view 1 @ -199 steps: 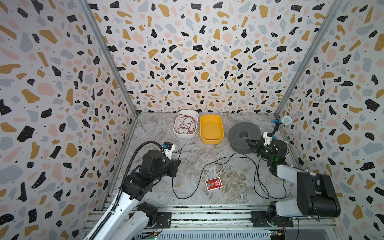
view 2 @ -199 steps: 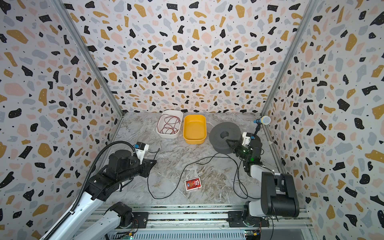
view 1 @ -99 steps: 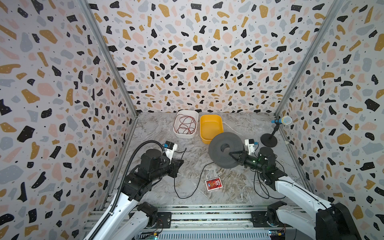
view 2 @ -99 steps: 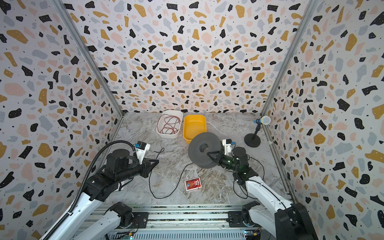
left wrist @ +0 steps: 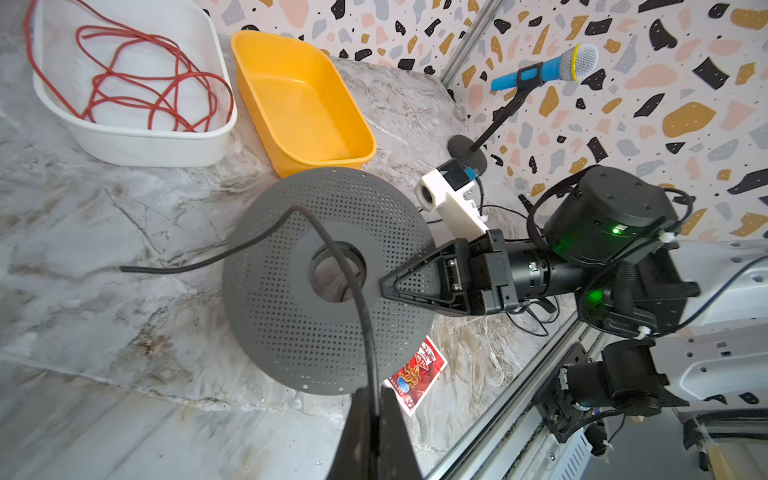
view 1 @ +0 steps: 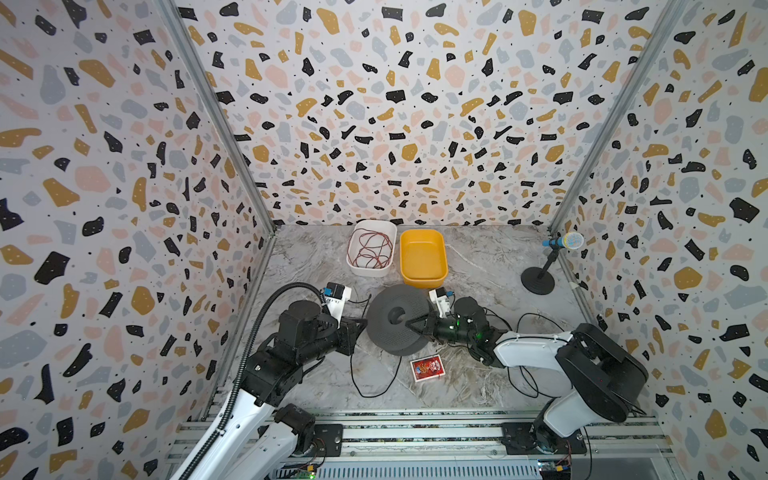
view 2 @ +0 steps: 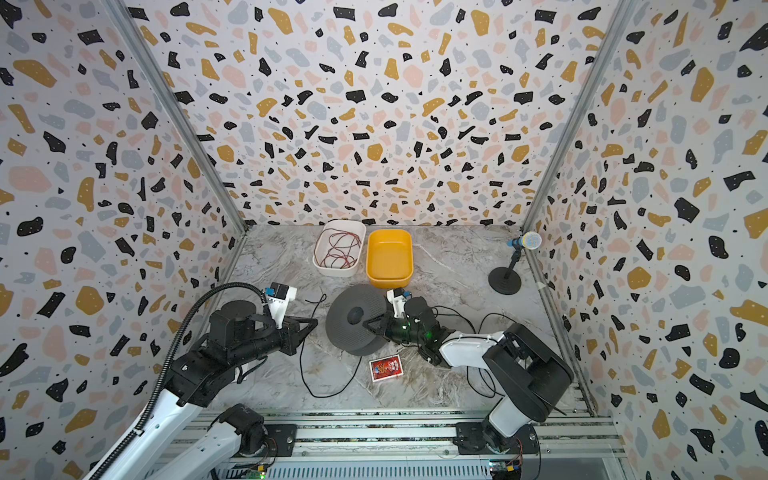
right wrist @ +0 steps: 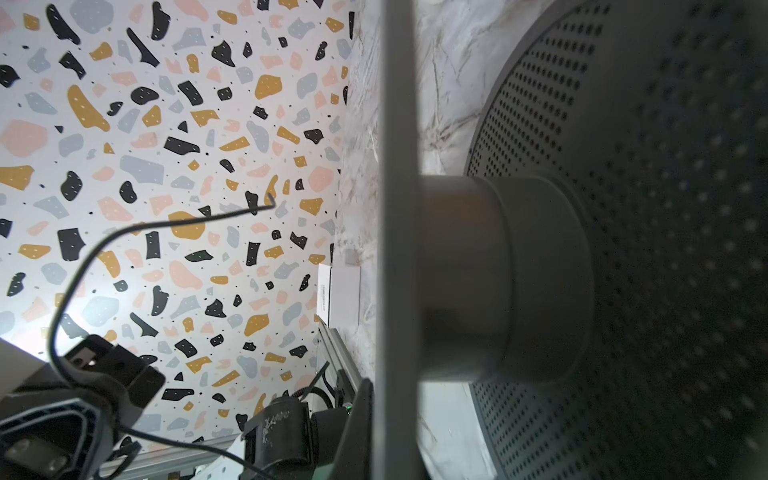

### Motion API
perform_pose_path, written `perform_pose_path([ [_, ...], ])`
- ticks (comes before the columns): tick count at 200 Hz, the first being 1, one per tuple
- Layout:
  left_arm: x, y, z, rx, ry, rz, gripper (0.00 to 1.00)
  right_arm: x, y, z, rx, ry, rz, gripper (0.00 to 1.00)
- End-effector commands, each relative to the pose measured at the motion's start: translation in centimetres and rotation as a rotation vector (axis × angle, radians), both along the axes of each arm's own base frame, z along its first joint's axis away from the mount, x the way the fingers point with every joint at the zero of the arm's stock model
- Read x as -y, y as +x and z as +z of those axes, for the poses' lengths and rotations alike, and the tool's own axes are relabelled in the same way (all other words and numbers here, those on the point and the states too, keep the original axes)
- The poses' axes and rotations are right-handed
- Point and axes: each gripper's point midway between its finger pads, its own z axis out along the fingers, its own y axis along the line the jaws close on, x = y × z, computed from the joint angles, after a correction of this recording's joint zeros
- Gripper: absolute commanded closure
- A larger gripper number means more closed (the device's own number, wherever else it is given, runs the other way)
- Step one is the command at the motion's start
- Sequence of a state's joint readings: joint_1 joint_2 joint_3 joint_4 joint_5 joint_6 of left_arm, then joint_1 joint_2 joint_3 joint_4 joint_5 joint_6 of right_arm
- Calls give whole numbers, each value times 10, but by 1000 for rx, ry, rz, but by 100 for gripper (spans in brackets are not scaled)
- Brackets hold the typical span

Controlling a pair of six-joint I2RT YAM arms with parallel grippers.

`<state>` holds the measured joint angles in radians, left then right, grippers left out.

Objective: Wrap the cables
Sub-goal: 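Lift the grey spool with the right gripper and carry it toward the left gripper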

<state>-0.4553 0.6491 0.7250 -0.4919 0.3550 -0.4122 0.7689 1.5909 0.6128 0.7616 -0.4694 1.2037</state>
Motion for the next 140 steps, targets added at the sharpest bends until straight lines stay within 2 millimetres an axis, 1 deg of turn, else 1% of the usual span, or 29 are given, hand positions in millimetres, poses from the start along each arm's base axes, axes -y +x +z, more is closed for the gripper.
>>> perform_pose_path([
  [1,7,-2,0,-4,-88,-9,100,-22,17,43,86,119,0,100],
  [3,6,-2,0,-6,-86,-5,100,-24,18,41,78,119,7,100],
  [16,6,-1,1,-5,-77,-5,100,-38,21,44,76,150,36,100],
  [30,5,1,0,-6,-73,7,100,-49,24,42,70,162,42,100],
  [46,6,3,4,-5,-88,11,100,-63,27,36,67,169,62,100],
  [60,6,3,10,5,-98,14,100,-70,30,29,66,177,71,100],
  [63,6,4,11,7,-99,19,100,-71,31,24,59,173,71,100],
  [78,5,6,15,15,-113,29,100,-74,33,15,46,180,65,100],
  [99,6,9,13,0,-120,40,100,-75,34,4,35,195,69,100],
  [108,6,10,12,-6,-116,42,100,-74,33,-2,31,198,67,97],
  [120,6,12,11,-8,-114,50,100,-73,34,-9,33,189,62,90],
  [135,6,15,11,-7,-113,60,100,-73,36,-23,22,152,65,88],
  [140,6,15,11,-8,-114,61,100,-72,37,-24,23,153,68,87],
])
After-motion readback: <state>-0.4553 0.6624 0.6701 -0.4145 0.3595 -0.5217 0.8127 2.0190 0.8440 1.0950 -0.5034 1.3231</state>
